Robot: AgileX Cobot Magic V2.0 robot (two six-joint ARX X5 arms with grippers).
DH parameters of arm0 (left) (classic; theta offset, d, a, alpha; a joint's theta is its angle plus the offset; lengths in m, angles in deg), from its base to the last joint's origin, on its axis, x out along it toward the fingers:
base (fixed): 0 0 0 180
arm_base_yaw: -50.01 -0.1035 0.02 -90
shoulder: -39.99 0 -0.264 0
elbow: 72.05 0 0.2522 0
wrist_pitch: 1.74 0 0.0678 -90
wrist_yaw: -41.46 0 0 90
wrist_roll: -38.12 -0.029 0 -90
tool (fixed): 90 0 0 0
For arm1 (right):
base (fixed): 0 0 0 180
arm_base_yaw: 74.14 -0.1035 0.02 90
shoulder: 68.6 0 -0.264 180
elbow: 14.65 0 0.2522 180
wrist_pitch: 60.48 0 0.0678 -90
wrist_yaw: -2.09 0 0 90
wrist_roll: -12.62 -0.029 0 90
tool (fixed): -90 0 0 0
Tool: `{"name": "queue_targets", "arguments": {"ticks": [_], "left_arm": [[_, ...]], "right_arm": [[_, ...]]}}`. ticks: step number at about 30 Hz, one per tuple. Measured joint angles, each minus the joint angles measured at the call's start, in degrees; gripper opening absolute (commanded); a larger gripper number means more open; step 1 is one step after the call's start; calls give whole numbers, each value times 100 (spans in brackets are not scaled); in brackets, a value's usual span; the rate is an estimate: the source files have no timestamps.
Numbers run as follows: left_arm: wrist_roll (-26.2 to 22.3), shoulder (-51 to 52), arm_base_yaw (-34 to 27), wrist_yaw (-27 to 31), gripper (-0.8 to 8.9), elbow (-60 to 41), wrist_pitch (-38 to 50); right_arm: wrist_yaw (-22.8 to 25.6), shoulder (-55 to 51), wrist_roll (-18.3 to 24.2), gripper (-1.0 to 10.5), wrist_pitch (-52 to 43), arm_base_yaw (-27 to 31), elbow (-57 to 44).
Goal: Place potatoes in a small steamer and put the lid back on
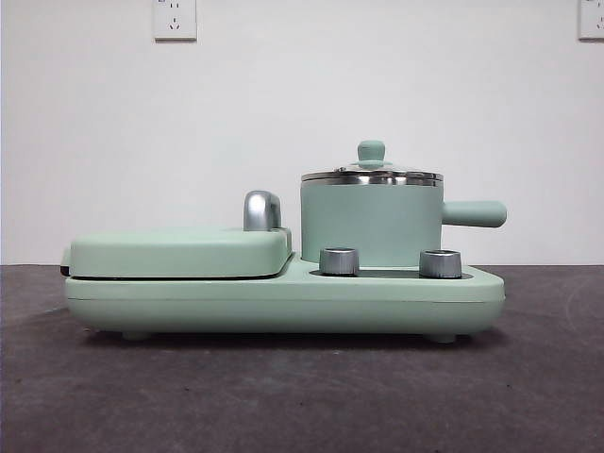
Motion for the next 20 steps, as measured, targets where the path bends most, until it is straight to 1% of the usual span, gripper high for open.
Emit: {"name": "queue_targets", "arguments": {"ticks": [3, 9, 20], "left_arm": [[9, 7, -2, -2, 9, -2, -24], [264, 4, -2, -2, 9, -2, -140], [289, 4, -2, -4, 9, -2, -140]], "right_arm": [[0, 0, 0, 18, 0, 0, 0], [0, 0, 0, 18, 0, 0, 0], [0, 0, 0, 18, 0, 0, 0]]}}
